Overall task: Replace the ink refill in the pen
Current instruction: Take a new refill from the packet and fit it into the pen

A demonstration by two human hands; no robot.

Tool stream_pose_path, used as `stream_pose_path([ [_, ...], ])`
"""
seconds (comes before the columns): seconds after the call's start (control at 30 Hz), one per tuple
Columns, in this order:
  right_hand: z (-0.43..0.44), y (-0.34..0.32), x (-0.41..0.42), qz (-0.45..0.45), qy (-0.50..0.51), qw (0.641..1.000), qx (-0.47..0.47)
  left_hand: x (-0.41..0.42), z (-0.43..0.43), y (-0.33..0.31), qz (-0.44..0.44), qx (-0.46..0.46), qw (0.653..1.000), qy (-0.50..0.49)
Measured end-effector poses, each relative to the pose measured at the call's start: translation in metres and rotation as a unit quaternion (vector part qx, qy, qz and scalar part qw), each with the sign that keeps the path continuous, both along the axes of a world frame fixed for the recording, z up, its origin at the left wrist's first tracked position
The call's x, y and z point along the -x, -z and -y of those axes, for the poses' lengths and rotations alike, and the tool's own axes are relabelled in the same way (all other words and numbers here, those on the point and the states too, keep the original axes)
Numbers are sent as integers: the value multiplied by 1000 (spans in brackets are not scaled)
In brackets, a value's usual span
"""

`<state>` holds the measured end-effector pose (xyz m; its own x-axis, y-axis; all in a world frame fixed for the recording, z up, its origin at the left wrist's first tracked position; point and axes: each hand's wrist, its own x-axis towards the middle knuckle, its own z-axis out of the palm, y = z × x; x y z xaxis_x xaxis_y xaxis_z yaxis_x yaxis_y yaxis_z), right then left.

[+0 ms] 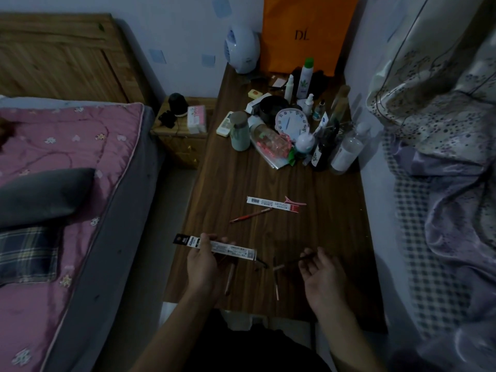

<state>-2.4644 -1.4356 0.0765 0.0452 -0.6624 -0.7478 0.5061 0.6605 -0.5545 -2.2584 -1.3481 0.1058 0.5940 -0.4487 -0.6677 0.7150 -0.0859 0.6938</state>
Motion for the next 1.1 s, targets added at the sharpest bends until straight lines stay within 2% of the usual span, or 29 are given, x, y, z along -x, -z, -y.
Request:
stream_pose_path([
  [0.1,6,3,2,-22,5,1000,-16,-12,-3,18,-35,-51,998,-19],
  [0.23,7,6,-5,-43,-39,998,-38,-28,-8,45,-8,-164,986,37],
  [0.43,4,17,-22,-60,-114,990,-58,-45,-8,66,65,-212,955,199],
  [0.57,6,27,-32,-79,-136,986,-54,-50,-4,79,159,-239,910,299],
  [0.7,5,36,-43,-110,-151,981,-53,-56,-2,101,240,-284,838,399],
  [0.8,5,42,-50,-135,-153,978,-50,-57,0,115,306,-340,782,424],
  [0.97,7,46,-53,-158,-154,974,-44,-58,0,131,336,-357,744,454],
  [1.1,5,46,-54,-162,-156,974,-33,-57,-3,132,399,-373,682,486],
])
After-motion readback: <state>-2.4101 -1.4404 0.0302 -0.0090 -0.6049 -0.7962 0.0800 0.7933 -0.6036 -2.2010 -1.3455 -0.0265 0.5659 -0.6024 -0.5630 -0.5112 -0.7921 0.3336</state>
